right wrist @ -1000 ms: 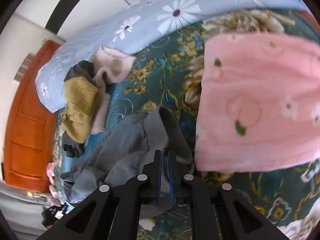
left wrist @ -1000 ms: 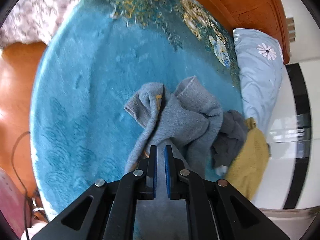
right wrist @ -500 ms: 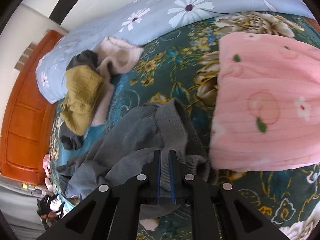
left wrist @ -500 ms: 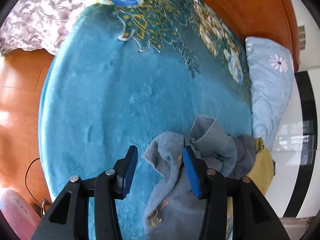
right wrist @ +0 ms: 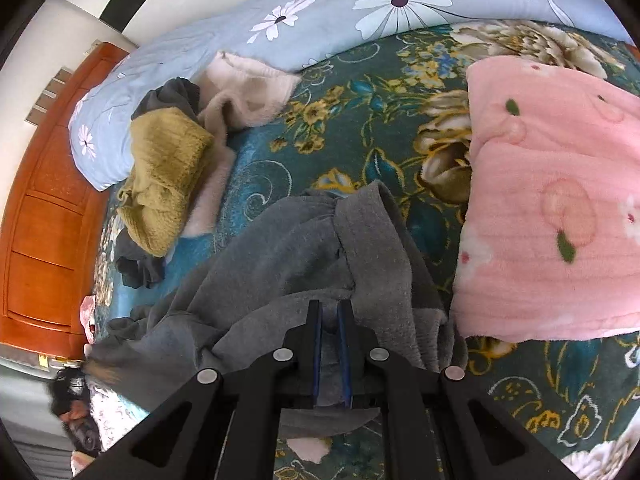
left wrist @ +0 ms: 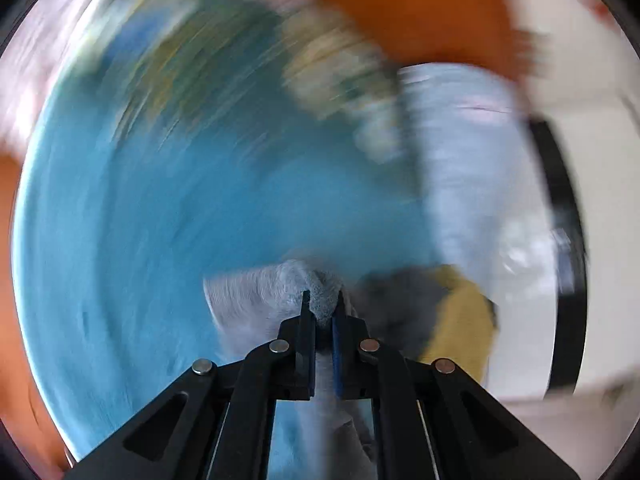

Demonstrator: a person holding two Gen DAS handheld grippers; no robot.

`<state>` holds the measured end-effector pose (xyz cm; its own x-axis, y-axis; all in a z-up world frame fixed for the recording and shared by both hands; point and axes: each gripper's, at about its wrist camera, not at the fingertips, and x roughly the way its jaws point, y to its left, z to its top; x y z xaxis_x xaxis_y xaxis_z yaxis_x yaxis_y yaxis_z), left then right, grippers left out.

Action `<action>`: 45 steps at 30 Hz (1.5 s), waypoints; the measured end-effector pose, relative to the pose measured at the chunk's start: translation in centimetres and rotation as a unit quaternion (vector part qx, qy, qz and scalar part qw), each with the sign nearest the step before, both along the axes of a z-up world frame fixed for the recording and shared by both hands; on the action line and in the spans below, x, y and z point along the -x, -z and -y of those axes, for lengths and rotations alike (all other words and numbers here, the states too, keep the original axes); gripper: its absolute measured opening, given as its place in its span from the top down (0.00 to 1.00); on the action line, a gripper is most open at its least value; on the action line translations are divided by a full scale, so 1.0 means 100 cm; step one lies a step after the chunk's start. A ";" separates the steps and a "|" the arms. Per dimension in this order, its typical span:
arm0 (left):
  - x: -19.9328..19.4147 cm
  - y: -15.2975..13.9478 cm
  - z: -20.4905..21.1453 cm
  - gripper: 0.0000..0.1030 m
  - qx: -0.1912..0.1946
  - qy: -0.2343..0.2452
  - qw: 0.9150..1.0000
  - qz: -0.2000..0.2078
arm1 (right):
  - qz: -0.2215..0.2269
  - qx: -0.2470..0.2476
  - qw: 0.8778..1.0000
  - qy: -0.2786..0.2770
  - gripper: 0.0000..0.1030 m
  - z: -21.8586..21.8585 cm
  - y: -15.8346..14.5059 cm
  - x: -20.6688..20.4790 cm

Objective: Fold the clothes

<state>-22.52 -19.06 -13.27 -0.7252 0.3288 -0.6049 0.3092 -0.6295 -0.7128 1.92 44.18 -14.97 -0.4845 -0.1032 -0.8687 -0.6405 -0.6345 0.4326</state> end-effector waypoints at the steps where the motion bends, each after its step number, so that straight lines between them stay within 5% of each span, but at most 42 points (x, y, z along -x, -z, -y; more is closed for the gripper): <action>1: -0.003 -0.005 -0.001 0.94 0.020 0.004 1.000 -0.003 | 0.001 0.003 1.000 0.003 0.90 0.000 0.002 0.000; 3: -0.007 -0.004 -0.001 0.94 0.055 0.007 0.998 0.017 | 0.005 0.011 1.000 0.008 0.90 0.001 0.008 -0.001; 6: -0.002 0.060 0.009 0.94 0.075 -0.014 0.982 0.172 | 0.007 0.018 1.000 0.005 0.90 0.005 0.015 0.000; 9: -0.005 0.103 0.016 0.94 0.052 -0.024 0.968 0.243 | 0.004 0.007 1.000 -0.005 0.90 0.004 0.010 -0.001; 14: 0.007 0.076 0.012 0.89 0.083 -0.037 0.972 0.218 | -0.007 -0.015 1.000 0.000 0.90 -0.007 -0.001 -0.002; 18: 0.028 0.034 0.004 0.44 0.125 -0.043 0.974 0.184 | -0.013 -0.023 1.000 -0.009 0.90 -0.015 -0.003 0.010; 22: 0.062 0.034 -0.035 0.43 0.087 0.028 0.980 0.178 | -0.010 -0.022 1.000 -0.020 0.90 -0.018 0.002 0.027; 28: 0.088 0.068 -0.084 0.43 0.085 0.068 0.968 0.228 | 0.015 -0.036 0.999 0.003 0.72 -0.046 0.019 0.046; 32: 0.102 0.075 -0.088 0.47 0.086 0.050 0.963 0.250 | 0.014 0.030 0.999 0.018 0.70 -0.068 0.045 0.055; 34: 0.102 0.075 -0.083 0.83 0.092 0.043 0.961 0.256 | 0.027 0.042 0.998 0.023 0.70 -0.072 0.056 0.057; 35: 0.102 0.074 -0.080 0.91 0.095 0.040 0.960 0.259 | 0.025 0.052 0.998 0.026 0.69 -0.073 0.059 0.057; 37: 0.101 0.073 -0.074 0.93 0.102 0.035 0.958 0.265 | 0.007 0.077 0.997 0.026 0.69 -0.071 0.062 0.057; 38: 0.105 0.071 -0.072 0.93 0.108 0.036 0.959 0.258 | -0.001 0.082 0.996 0.023 0.74 -0.070 0.061 0.057; 39: 0.110 0.066 -0.074 0.93 0.115 0.042 0.961 0.248 | -0.008 0.076 0.997 0.016 0.92 -0.067 0.056 0.059; 40: 0.115 0.059 -0.077 0.94 0.123 0.050 0.962 0.237 | -0.016 0.071 0.997 0.009 0.95 -0.064 0.052 0.061; 45: 0.126 0.004 -0.078 0.94 0.085 0.049 0.987 0.131 | -0.092 0.035 0.995 0.035 0.95 -0.070 0.007 0.052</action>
